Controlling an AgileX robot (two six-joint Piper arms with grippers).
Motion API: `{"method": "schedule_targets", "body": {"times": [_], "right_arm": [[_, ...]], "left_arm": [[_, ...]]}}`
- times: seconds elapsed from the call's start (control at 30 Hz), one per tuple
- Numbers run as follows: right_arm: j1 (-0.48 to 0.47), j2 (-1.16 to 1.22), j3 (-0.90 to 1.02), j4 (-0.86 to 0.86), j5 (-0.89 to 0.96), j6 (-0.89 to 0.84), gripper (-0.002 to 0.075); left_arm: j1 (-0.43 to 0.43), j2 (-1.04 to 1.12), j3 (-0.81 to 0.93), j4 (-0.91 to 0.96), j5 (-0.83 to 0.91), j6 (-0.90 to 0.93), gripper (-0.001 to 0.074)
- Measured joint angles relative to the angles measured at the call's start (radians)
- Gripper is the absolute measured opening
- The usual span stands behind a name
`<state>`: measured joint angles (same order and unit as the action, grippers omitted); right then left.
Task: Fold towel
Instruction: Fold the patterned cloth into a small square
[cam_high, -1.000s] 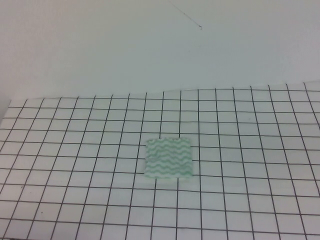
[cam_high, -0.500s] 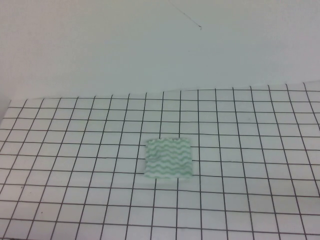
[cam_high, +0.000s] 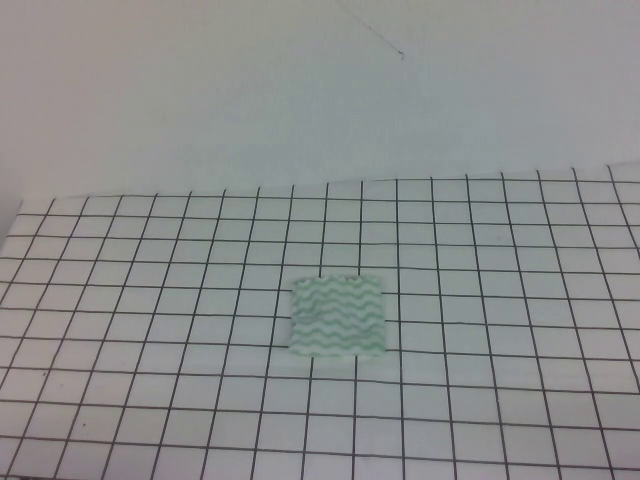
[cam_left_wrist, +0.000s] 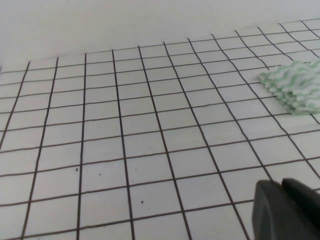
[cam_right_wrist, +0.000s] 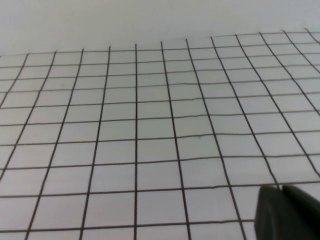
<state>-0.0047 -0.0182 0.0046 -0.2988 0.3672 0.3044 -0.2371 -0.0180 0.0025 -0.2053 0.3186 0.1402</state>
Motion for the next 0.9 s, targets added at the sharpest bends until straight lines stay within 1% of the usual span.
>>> {"method": "schedule_targets", "body": {"times": [0.07, 0.3, 0.57, 0.9], "right_arm": [[0.000, 0.000, 0.000, 0.024, -0.013, -0.051, -0.0001], [0.000, 0.001, 0.000, 0.047, -0.017, -0.093, -0.0001], [0.000, 0.004, 0.000, 0.214, -0.022, -0.324, -0.0001], [0.000, 0.004, 0.000, 0.231, -0.025, -0.331, -0.0001]], "left_arm": [[0.000, 0.000, 0.000, 0.000, 0.000, 0.000, -0.0001], [0.000, 0.000, 0.000, 0.000, 0.000, 0.000, -0.0001], [0.000, 0.001, 0.000, 0.000, 0.000, 0.000, -0.0001], [0.000, 0.001, 0.000, 0.000, 0.000, 0.000, -0.0001]]}}
